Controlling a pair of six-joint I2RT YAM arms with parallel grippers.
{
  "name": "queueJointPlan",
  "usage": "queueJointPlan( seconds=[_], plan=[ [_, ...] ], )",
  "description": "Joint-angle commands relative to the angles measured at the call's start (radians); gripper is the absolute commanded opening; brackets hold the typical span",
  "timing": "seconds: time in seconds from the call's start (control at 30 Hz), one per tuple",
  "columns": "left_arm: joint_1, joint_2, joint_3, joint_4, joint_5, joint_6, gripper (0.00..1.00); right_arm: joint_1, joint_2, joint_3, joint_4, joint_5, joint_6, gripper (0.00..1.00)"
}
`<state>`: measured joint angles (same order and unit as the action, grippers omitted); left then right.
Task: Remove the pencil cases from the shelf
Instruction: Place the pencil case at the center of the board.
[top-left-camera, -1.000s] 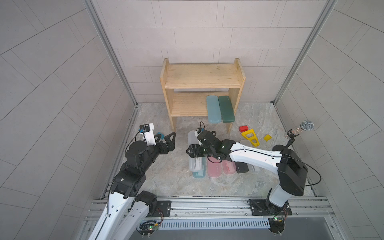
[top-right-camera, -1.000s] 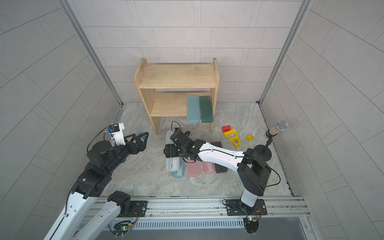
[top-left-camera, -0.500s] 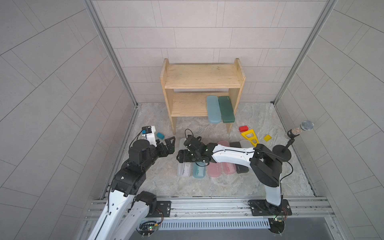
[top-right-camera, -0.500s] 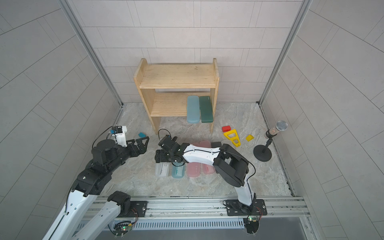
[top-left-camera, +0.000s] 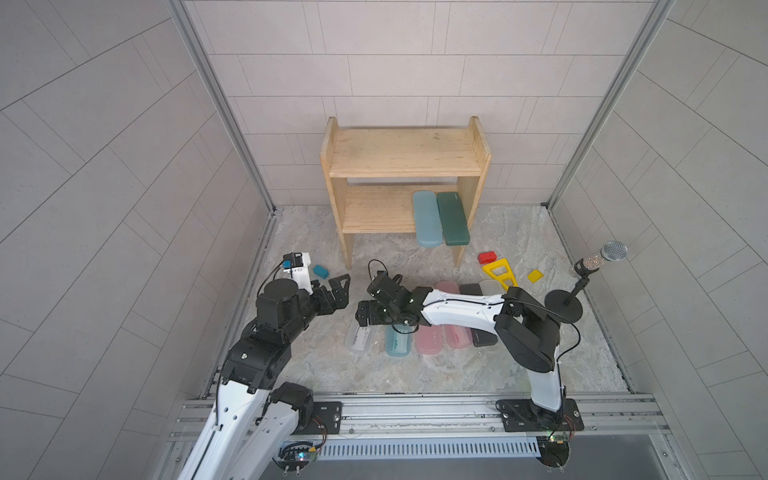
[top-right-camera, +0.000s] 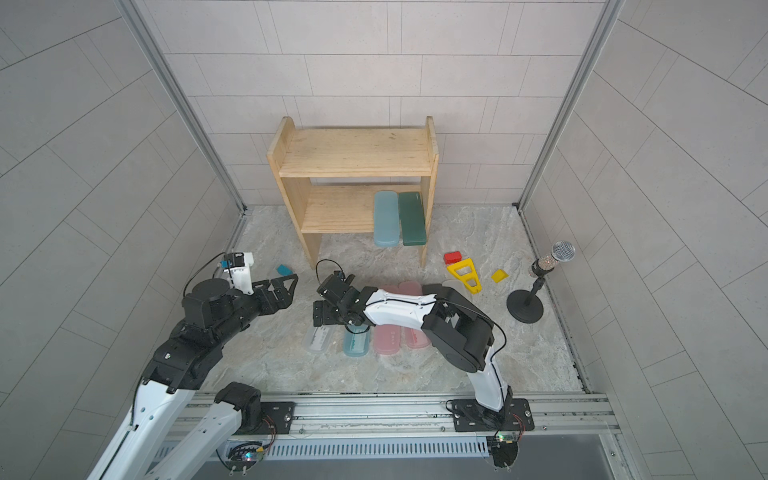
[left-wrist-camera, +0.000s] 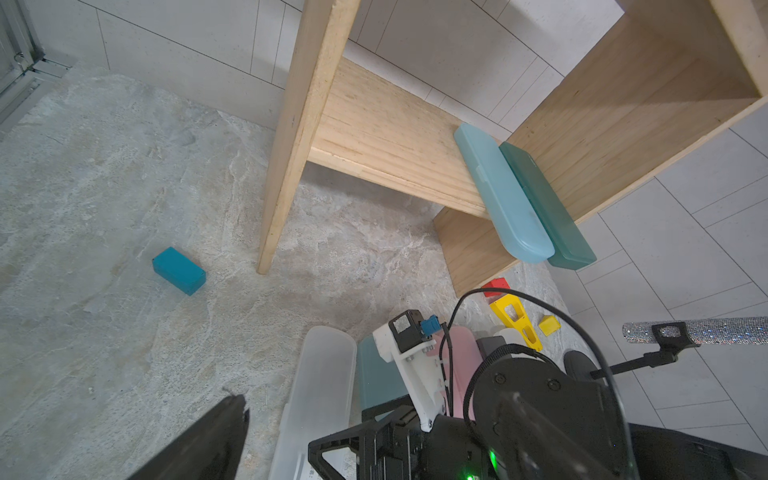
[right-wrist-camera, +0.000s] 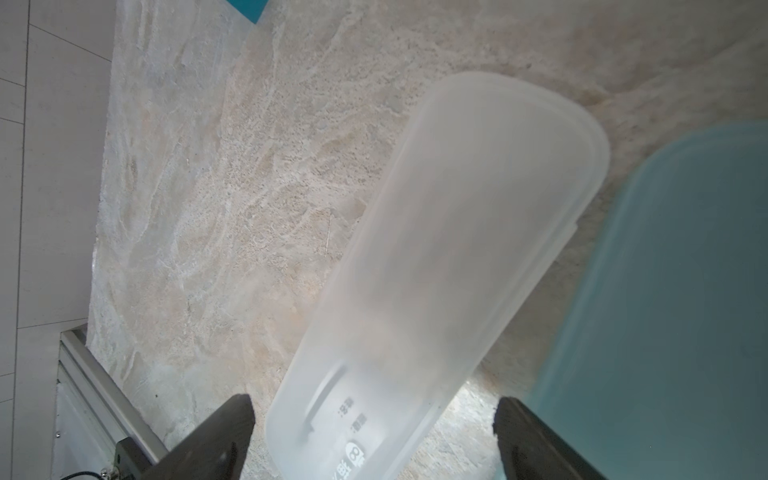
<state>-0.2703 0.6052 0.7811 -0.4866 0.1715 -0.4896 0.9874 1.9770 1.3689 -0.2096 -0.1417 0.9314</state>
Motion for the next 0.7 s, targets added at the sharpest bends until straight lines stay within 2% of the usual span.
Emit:
queueJointPlan(
  seconds=[0.0,0.07,0.23,0.4,0.53,0.67],
  plan=[
    [0.009,-0.002,0.035,-0.011,-0.001,-0.009,1.00,0.010,-0.062,0.046,-0.027,0.043,-0.070,0.95],
    [0.012,-0.001,0.052,-0.009,-0.020,-0.019,1.00,0.016,-0.052,0.084,-0.026,0.024,-0.090,0.96],
    [0.022,0.030,0.172,-0.075,-0.084,0.013,1.00,0.017,0.054,0.202,0.026,-0.136,-0.075,0.96],
    [0.032,0.107,0.331,-0.211,-0.031,0.060,1.00,0.021,0.202,0.311,0.093,-0.267,0.014,0.96],
    [0.034,0.113,0.360,-0.241,-0.006,0.066,1.00,0.028,0.276,0.358,0.125,-0.300,0.064,0.96],
    [0.037,0.100,0.353,-0.257,-0.014,0.080,1.00,0.036,0.297,0.371,0.101,-0.286,0.054,0.97]
  ],
)
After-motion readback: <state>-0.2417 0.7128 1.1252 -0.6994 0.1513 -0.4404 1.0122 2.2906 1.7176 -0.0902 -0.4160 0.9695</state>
